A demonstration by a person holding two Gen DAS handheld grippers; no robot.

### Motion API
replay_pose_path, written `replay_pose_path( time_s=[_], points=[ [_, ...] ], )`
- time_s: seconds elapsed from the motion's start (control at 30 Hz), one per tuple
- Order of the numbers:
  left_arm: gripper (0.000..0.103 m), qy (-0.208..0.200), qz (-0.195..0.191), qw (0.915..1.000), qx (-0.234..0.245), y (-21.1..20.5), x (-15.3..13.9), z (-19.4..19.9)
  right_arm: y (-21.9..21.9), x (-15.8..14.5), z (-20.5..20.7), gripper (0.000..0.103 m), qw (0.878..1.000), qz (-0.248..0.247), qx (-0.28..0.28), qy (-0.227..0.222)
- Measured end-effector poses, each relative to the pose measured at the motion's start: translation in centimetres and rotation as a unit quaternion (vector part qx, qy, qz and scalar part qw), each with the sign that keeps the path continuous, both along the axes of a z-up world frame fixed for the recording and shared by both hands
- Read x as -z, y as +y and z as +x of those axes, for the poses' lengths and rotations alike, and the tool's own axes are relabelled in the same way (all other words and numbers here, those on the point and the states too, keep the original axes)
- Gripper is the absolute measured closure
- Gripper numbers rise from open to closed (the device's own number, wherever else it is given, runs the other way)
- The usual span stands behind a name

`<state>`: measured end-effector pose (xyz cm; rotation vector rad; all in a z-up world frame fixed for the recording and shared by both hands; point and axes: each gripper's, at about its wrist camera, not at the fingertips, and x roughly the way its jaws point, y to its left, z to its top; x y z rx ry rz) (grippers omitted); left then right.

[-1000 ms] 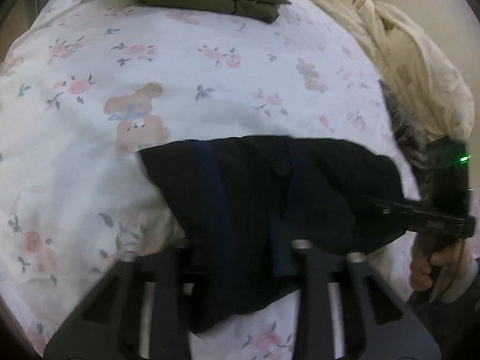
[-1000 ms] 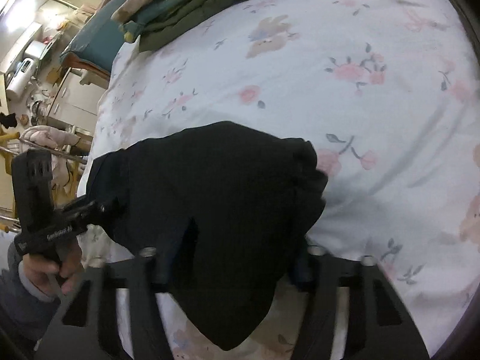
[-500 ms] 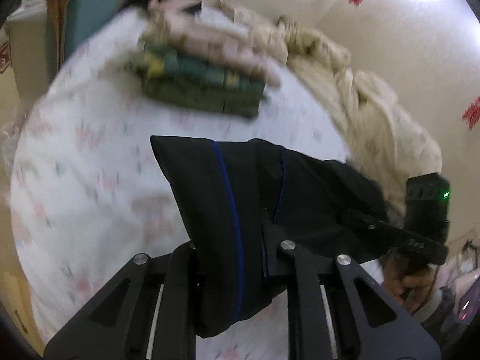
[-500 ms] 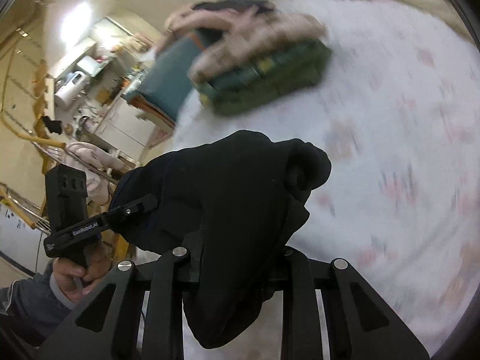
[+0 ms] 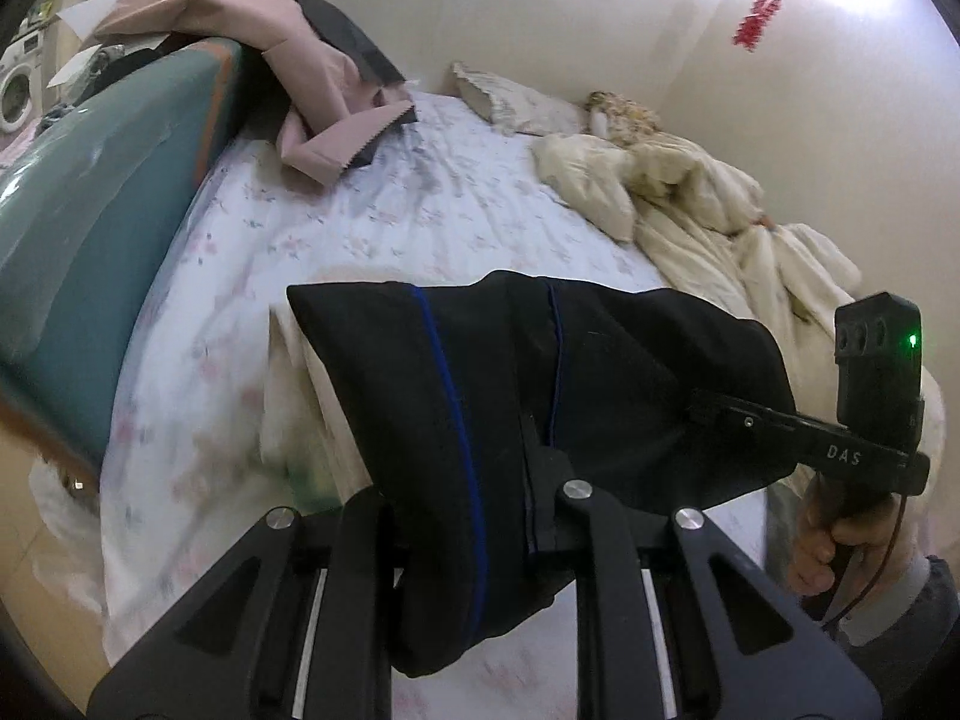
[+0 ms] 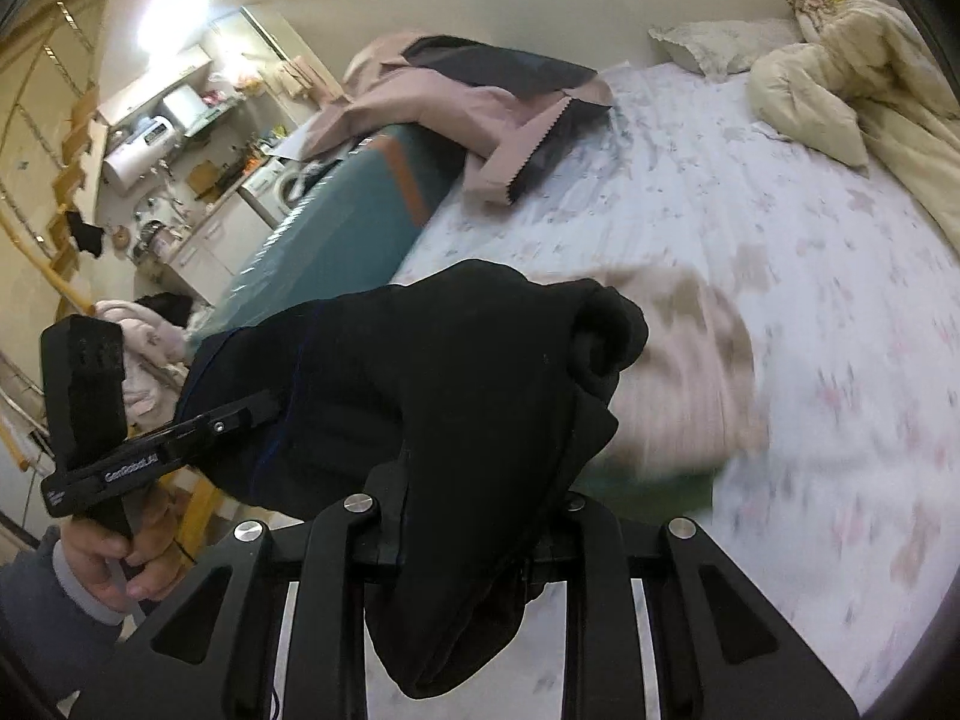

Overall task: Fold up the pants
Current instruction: 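Carry the folded shorts with both grippers onto the clothes stack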

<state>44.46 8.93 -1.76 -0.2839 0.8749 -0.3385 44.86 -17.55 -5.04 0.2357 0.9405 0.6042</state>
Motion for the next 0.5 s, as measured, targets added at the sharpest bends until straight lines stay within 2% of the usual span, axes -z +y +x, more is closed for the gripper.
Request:
replay_pose_path(
  time_s=[0.07,0.17,0.2,0.23,0.27,0.3,0.33,0.37,0.4,0.43,0.5],
  points=[
    [0.088,0.016,0.006,0.9999,-0.001,0.3,1.5,2.5,0.9,1.2,2.3,0.078,1.000,-0.014,-0.001,0.007],
    [0.085,0.012,0.020,0.9997,-0.005,0.8,3.8,4.8,1.7,3.2,5.3,0.075,1.000,-0.026,-0.006,0.010],
    [0.080,0.021,0.021,0.9995,-0.008,1.2,4.9,5.4,1.6,4.0,6.0,0.073,1.000,-0.026,-0.004,0.015],
    [0.074,0.033,0.016,0.9993,-0.009,1.6,5.8,5.8,1.2,4.9,6.4,0.065,0.999,-0.032,0.001,0.018],
    [0.070,0.043,0.015,0.9988,-0.015,2.0,6.7,6.1,0.6,5.7,6.7,0.050,0.999,-0.045,0.012,0.018],
    [0.058,0.048,0.017,0.9984,-0.025,2.3,7.3,6.2,-0.2,6.3,6.7,0.042,0.998,-0.052,0.025,0.017],
    [0.044,0.047,0.020,0.9982,-0.033,2.6,7.6,6.0,-0.9,6.6,6.6,0.030,0.998,-0.049,0.033,0.016],
    [0.035,0.040,0.026,0.9980,-0.042,2.9,7.7,5.8,-1.8,6.8,6.4,0.026,0.998,-0.042,0.043,0.015],
    [0.018,0.033,0.037,0.9972,-0.055,3.2,7.7,5.6,-2.5,6.9,6.1,0.026,0.998,-0.040,0.055,0.010],
    [0.012,0.029,0.042,0.9966,-0.065,3.4,7.6,5.2,-3.0,6.6,5.8,0.026,0.997,-0.042,0.065,0.005],
    [0.012,0.020,0.046,0.9959,-0.075,3.9,7.1,4.4,-4.1,6.0,5.2,0.025,0.996,-0.042,0.083,-0.006]
  ],
)
